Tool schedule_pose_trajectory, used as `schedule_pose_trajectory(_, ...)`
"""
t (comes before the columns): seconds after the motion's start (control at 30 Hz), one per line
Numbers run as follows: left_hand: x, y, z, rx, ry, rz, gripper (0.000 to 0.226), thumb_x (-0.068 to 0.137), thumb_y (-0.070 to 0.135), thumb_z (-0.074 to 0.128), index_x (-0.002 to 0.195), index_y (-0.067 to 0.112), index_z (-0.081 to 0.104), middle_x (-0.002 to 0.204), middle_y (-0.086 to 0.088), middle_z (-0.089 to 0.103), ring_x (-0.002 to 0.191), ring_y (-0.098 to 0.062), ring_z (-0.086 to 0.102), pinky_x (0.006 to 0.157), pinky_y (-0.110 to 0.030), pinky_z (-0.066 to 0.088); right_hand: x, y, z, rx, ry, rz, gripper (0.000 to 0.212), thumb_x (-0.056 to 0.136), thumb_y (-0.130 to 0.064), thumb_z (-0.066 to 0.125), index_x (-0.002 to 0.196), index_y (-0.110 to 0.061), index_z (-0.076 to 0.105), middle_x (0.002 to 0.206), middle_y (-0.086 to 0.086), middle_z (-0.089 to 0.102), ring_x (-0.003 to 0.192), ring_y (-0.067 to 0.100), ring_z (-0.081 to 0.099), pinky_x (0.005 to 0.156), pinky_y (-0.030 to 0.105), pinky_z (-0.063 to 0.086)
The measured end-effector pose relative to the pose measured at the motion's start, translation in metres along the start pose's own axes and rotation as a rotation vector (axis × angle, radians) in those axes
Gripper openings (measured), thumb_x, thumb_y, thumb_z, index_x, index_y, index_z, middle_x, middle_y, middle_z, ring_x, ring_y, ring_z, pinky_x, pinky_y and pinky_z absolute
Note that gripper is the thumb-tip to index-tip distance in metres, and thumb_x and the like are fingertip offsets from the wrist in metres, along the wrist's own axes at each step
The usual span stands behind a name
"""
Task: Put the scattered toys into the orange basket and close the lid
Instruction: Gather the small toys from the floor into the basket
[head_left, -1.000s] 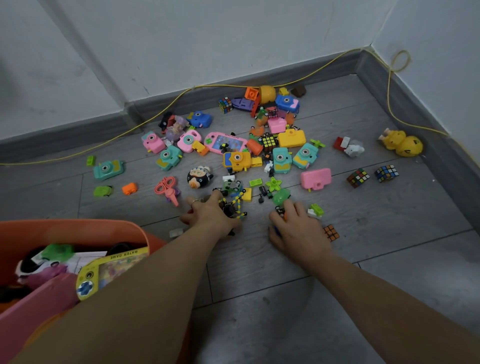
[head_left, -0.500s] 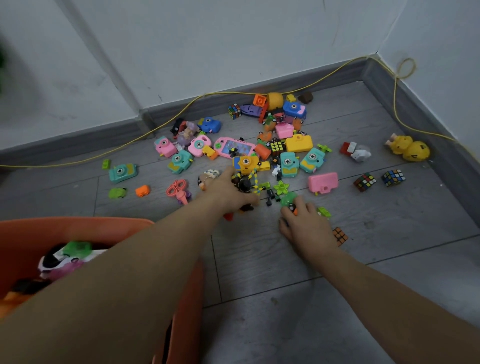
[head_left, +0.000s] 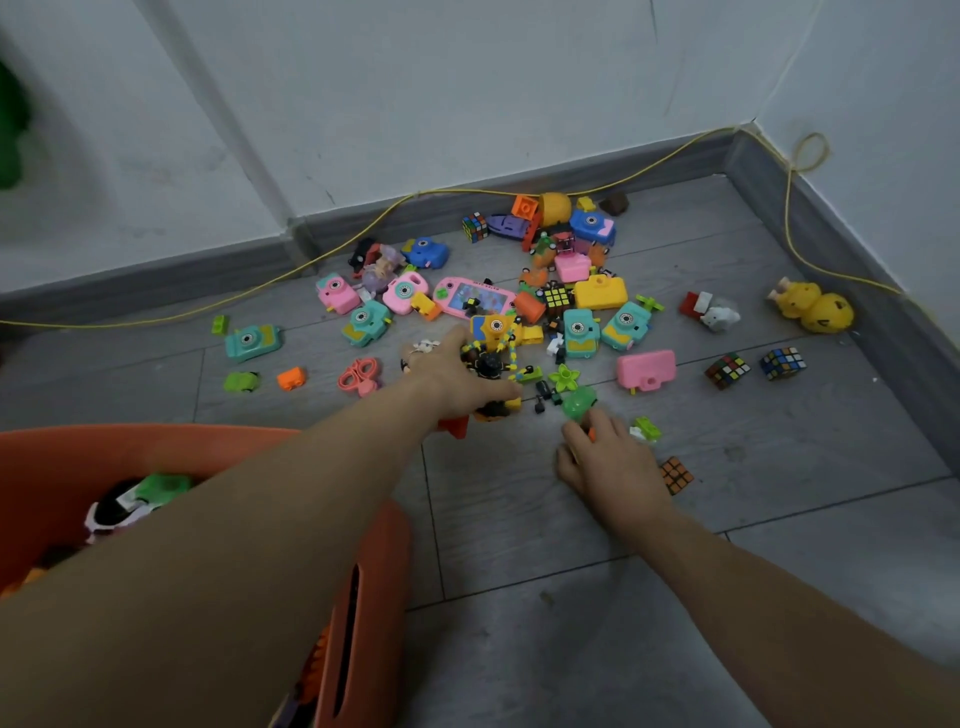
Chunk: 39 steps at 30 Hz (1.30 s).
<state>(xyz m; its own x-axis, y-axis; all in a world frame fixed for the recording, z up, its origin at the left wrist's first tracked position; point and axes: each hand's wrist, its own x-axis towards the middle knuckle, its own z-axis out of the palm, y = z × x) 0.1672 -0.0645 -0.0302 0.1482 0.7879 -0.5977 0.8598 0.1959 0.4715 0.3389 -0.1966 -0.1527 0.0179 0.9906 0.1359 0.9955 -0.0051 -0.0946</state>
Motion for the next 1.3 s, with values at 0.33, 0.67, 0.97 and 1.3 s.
schedule_pose_trajectory(0.33,-0.004,0.009,-0.017,0.005,0.06,0.086,0.091,0.071,0.059,0.078,0.145,0.036,0.031,0.146,-0.016,0.029,0.13,-0.04,0.039,0.102,-0.052,0.046,0.016,-0.004,-0.004,0.455,0.002,0.447,0.022,0.091,-0.034,0.061,0.086,-0.017,0.047,0.086,0.004,0.049,0.072,0.023,0.051,0.057,0.033,0.043)
schedule_pose_trajectory(0.67,-0.034,-0.002,-0.079,-0.235,0.082,0.187,0.097,0.041,0.071,0.083,0.125,0.047,0.043,0.136,-0.01,0.05,0.11,-0.032,0.062,0.086,-0.051,0.057,0.064,-0.037,-0.06,1.283,-0.052,0.873,0.014,0.086,-0.011,0.063,0.083,-0.016,0.05,0.069,0.009,0.059,0.051,0.018,0.051,0.05,0.033,0.049)
schedule_pose_trajectory(0.97,-0.149,-0.068,-0.205,-0.372,0.029,0.343,0.047,0.068,0.04,0.084,0.097,0.03,0.048,0.076,-0.002,0.063,0.076,-0.023,0.062,0.069,-0.04,0.049,0.084,-0.162,-0.235,1.728,0.034,0.186,0.021,0.092,-0.006,0.059,0.076,-0.017,0.05,0.064,0.006,0.053,0.048,0.018,0.041,0.04,0.022,0.03)
schedule_pose_trajectory(1.3,-0.201,-0.193,-0.202,0.432,-0.296,0.088,0.064,0.061,0.05,0.085,0.113,0.062,0.049,0.135,0.009,0.03,0.133,-0.017,0.034,0.107,-0.037,0.04,0.04,-0.217,-0.221,0.761,-0.531,-0.439,0.032,0.102,-0.03,0.048,0.086,-0.009,0.066,0.073,0.004,0.063,0.066,0.009,0.058,0.067,0.034,0.048)
